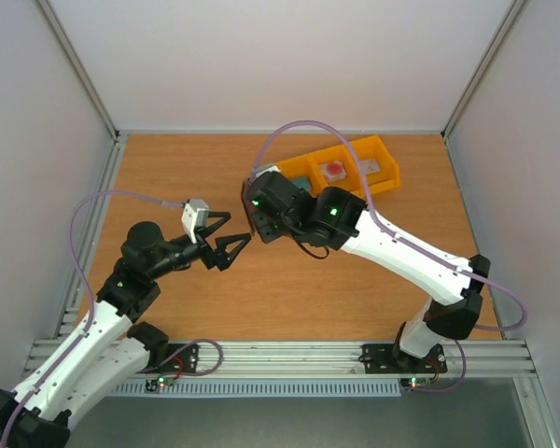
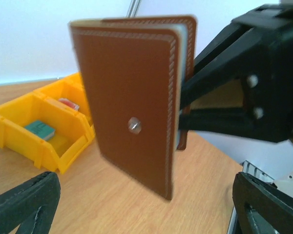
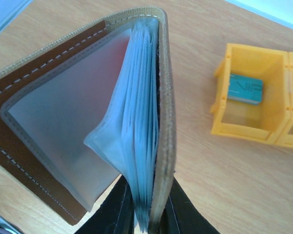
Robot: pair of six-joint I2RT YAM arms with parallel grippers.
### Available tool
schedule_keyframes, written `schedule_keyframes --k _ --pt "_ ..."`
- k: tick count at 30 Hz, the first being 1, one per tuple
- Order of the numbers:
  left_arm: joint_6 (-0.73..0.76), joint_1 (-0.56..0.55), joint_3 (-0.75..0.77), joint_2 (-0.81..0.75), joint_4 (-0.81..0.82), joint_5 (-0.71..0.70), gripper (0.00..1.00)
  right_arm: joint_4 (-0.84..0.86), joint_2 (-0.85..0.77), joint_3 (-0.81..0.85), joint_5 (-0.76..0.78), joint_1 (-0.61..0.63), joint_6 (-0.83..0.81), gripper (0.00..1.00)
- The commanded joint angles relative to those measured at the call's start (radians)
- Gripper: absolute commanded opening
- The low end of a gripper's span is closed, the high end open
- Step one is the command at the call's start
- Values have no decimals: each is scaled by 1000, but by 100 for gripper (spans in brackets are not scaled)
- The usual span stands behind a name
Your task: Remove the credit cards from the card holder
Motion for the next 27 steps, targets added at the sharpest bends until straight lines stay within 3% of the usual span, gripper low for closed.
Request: schedule_keyframes --k 1,4,8,10,13,21,24,27 --pt "-6 -5 14 -1 113 0 94 25 41 54 2 22 5 1" --pt "-6 -5 11 -4 88 -46 83 37 51 60 -41 27 -10 1" --pt "6 -5 14 -22 -14 -126 42 48 30 44 -77 28 -49 1" --pt "37 -5 16 -42 -84 -148 29 65 -15 9 -81 23 -72 1" --pt "58 -4 16 -63 -134 -169 17 159 -104 -94 -196 8 -132 1" --pt "89 10 34 -91 -170 -109 17 253 -278 -291 -570 -69 -262 1" --pt "99 14 36 -104 -177 -54 25 282 -339 -360 -770 -142 -292 1" --pt "110 14 34 -119 -150 47 40 328 -381 -407 -906 -161 -325 1"
